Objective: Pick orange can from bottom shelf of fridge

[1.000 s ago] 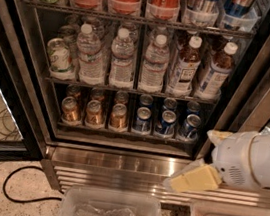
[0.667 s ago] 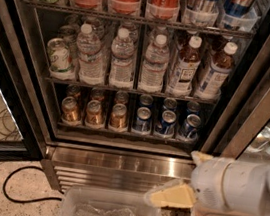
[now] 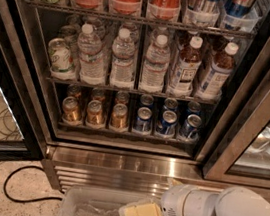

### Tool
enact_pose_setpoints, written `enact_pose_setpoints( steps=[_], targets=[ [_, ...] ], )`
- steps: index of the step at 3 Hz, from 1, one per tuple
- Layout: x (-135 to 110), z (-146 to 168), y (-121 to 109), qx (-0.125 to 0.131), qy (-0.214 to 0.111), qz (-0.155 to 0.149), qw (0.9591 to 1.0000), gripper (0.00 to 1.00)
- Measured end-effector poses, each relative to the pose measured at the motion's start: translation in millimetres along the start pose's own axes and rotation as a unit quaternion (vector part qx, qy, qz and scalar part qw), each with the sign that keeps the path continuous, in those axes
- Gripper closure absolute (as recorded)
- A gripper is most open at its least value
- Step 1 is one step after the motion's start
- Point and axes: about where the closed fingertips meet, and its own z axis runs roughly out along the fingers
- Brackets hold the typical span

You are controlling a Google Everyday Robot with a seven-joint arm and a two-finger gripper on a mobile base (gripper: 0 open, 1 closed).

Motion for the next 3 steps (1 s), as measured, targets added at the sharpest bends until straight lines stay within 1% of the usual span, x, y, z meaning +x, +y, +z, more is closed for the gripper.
enact_pose_setpoints(
  steps=[1, 2, 3],
  targets=[
    [0, 0, 1, -0.001, 0.000, 0.000, 1.0000, 0.00],
    [6, 9, 6, 0.001, -0.001, 0.014, 0.9999, 0.00],
    [23, 32, 12, 0.011, -0.027, 0.052, 0.9982, 0.00]
  ],
)
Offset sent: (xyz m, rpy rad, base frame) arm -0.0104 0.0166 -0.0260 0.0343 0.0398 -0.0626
